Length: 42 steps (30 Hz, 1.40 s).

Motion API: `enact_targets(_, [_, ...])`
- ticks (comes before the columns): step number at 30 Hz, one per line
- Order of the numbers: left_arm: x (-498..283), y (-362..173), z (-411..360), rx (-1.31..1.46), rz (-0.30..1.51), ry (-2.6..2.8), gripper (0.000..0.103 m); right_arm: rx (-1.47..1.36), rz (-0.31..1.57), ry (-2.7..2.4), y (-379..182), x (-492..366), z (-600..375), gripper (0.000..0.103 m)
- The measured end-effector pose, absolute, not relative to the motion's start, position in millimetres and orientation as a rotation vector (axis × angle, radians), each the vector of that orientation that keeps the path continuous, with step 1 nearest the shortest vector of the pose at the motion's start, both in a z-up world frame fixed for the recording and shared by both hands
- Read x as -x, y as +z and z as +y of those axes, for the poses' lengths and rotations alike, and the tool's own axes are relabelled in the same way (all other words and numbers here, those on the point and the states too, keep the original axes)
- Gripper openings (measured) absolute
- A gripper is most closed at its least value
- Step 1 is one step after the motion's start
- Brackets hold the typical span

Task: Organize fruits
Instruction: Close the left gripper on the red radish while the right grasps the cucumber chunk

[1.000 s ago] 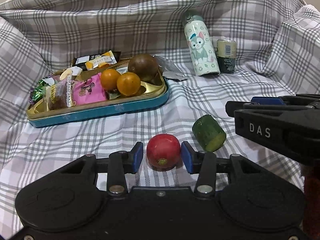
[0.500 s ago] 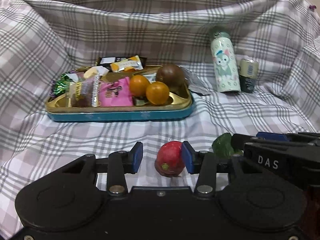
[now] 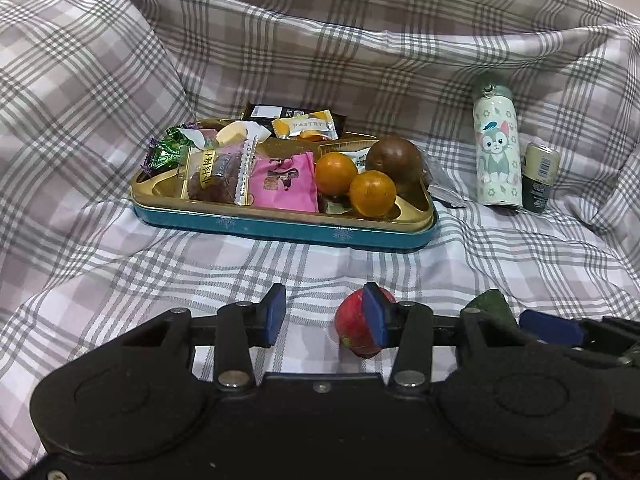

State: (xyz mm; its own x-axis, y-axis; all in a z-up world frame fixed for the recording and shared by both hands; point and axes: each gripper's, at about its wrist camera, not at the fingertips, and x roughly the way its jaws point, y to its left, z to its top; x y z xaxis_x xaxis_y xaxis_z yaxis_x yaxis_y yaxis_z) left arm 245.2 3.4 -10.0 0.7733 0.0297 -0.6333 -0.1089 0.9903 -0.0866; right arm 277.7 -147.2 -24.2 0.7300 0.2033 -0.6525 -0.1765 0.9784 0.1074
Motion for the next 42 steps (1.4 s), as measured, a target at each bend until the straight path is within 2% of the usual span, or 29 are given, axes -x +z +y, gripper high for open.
enact_targets(6, [-244.4, -10.2, 6.1, 0.133, 0.684, 0.067, 0.053, -0.001, 0.737, 0.205, -30.6, -280.6, -134.1, 0.048])
enact_targets(9, [-244.4, -9.9, 11.6, 0.164, 0.685, 0.059, 0.052, 0.045, 0.741, 0.191, -34.9, -280.9, -129.8, 0.046])
enact_targets(12, [-244.6, -10.0, 17.3, 0.205, 0.688, 0.046, 0.052, 0.069, 0.738, 0.181, -37.0, -279.9, -130.4, 0.038])
enact_targets(15, [-243.9, -9.9, 20.0, 0.230, 0.684, 0.026, 0.052, 0.062, 0.730, 0.174, -34.9, -279.0, -133.5, 0.037])
enact_targets(42, [-251.4, -23.8, -11.3, 0.086, 0.713, -0.055, 0.052, 0.132, 0.754, 0.146, -32.3, -274.6, -146.1, 0.038])
